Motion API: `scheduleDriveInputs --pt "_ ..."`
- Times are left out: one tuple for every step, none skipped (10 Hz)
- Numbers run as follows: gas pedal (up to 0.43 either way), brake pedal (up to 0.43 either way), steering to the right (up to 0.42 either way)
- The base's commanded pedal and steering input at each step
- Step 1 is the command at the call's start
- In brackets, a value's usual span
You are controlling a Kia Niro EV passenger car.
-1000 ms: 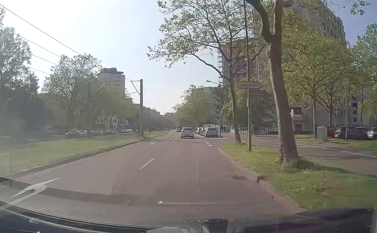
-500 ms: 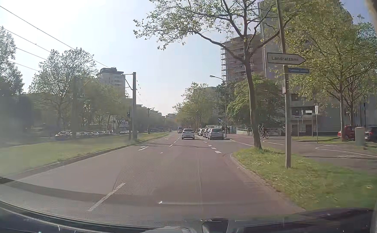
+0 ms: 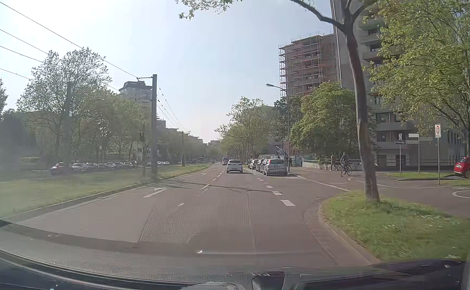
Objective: Follow the waypoints while adhering to traffic rules and regulations
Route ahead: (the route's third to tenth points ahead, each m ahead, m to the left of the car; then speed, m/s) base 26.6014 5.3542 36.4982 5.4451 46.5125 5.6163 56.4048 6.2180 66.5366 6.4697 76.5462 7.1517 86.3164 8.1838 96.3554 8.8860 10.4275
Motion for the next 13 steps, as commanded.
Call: scheduleDriveInputs --pt "0.059 0.0 -0.003" --pt "0.059 0.0 -0.003" --pt "0.059 0.0 -0.003" --pt "0.059 0.0 -0.003" --pt "0.059 0.0 -0.003" --pt "0.059 0.0 -0.003" --pt "0.059 0.0 -0.003" --pt "0.047 0.0 -0.003" --pt "0.047 0.0 -0.003" --pt "0.047 0.0 -0.003" --pt "0.047 0.0 -0.003" --pt "0.047 0.0 -0.003" --pt "0.047 0.0 -0.003"
